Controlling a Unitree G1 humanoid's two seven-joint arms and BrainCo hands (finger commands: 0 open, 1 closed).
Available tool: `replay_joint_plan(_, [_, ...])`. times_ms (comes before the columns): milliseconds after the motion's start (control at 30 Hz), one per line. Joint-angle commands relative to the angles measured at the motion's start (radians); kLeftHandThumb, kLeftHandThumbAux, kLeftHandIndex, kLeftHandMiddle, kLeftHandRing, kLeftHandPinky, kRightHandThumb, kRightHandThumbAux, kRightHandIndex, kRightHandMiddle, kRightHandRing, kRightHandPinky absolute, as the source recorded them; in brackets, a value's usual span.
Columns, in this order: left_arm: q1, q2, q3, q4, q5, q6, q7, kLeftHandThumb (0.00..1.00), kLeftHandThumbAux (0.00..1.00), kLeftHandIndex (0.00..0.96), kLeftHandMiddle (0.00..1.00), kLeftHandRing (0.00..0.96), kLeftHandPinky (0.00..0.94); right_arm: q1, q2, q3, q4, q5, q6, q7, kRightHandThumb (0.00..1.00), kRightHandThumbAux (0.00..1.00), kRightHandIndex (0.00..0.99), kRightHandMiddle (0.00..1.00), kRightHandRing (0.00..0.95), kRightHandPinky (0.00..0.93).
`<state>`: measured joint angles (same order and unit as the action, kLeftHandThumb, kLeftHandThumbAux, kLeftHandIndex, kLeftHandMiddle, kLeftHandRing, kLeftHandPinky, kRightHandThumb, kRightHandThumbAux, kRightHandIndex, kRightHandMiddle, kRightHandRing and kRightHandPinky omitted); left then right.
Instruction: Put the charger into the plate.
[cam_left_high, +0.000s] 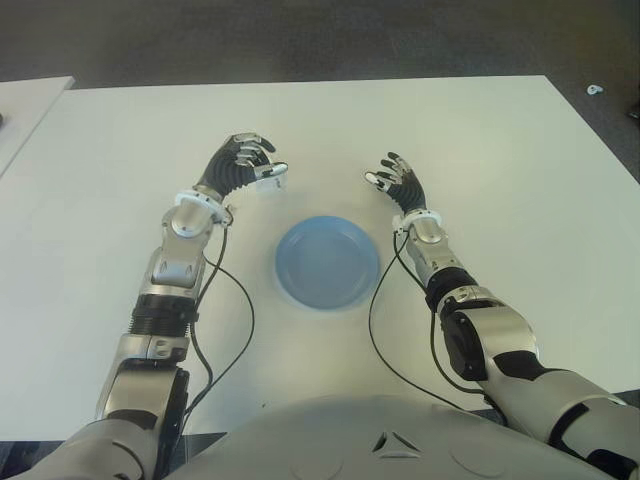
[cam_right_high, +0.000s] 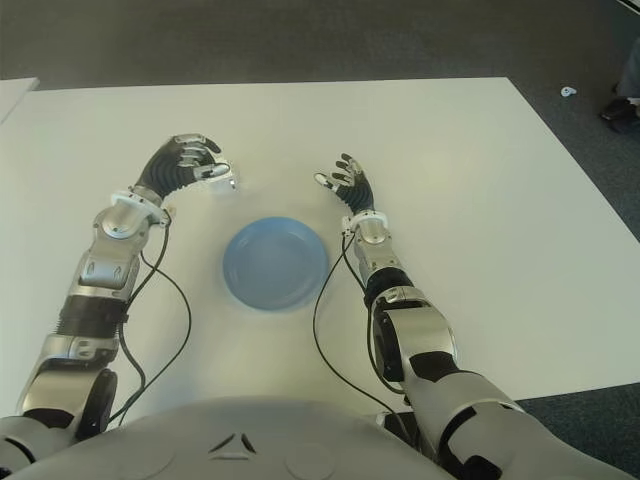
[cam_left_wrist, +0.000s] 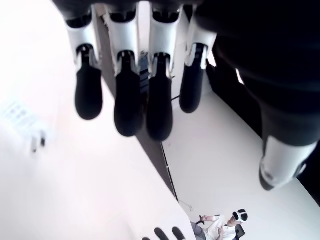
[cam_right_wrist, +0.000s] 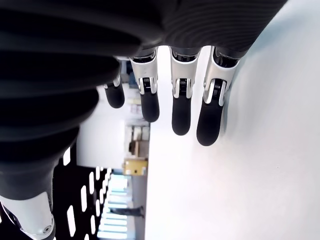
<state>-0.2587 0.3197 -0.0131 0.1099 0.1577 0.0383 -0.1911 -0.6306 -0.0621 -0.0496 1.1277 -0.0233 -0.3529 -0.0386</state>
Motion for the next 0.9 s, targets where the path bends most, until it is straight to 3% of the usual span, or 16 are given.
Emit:
replay_joint_plan(33, [0.018,-0.008,-0.012,-0.004,0.041,-0.011,0.05,0.056,0.666,0.418,0.597,0.6,0.532,0.022,0.002,0.007,0.019,-0.015,0.037,-0.004,0.542,0.675,0.097,0.177,0.224,0.3])
replay_joint_plan(167, [0.004,-0.013,-0.019,0.017,0.075,-0.051,0.097,0.091,0.667,0.41,0.604,0.604,0.53,0.021,0.001,0.006,0.02,-0.02,0.036,-0.003,0.557,0.676,0.105,0.19,0.232,0.303])
replay_joint_plan(333, [-0.135,0.008,-0.074,0.322,0.236,-0.227,0.326,0.187,0.633,0.389,0.651,0.662,0.634,0.021,-0.003,0.01,0.027,-0.027,0.02,0.007,0.582,0.679,0.118,0.212,0.242,0.294])
replay_joint_plan(400, [-0.179,0.013,-0.101,0.435,0.295,-0.276,0.428,0.227,0.616,0.378,0.647,0.651,0.606,0.021,-0.004,0.01,0.029,-0.028,0.015,0.011,0.592,0.678,0.122,0.221,0.247,0.292])
replay_joint_plan(467, [-0.227,0.013,-0.133,0.559,0.344,-0.313,0.519,0.264,0.587,0.359,0.563,0.569,0.534,0.022,-0.005,0.011,0.031,-0.029,0.01,0.015,0.603,0.679,0.127,0.23,0.253,0.293])
replay_joint_plan(567, [-0.297,0.019,-0.186,0.741,0.404,-0.361,0.613,0.314,0.505,0.227,0.319,0.324,0.296,0.023,-0.006,0.012,0.033,-0.03,0.003,0.019,0.636,0.682,0.139,0.253,0.268,0.3])
replay_joint_plan(633, [-0.328,0.033,-0.227,0.815,0.449,-0.381,0.663,0.345,0.468,0.167,0.233,0.244,0.213,0.023,-0.007,0.012,0.033,-0.03,0.0,0.021,0.652,0.684,0.144,0.262,0.274,0.3])
replay_joint_plan(900, [-0.402,0.071,-0.387,0.998,0.613,-0.41,0.879,0.4,0.316,0.022,0.03,0.034,0.03,0.022,-0.007,0.013,0.032,-0.03,0.001,0.021,0.673,0.684,0.152,0.282,0.291,0.306])
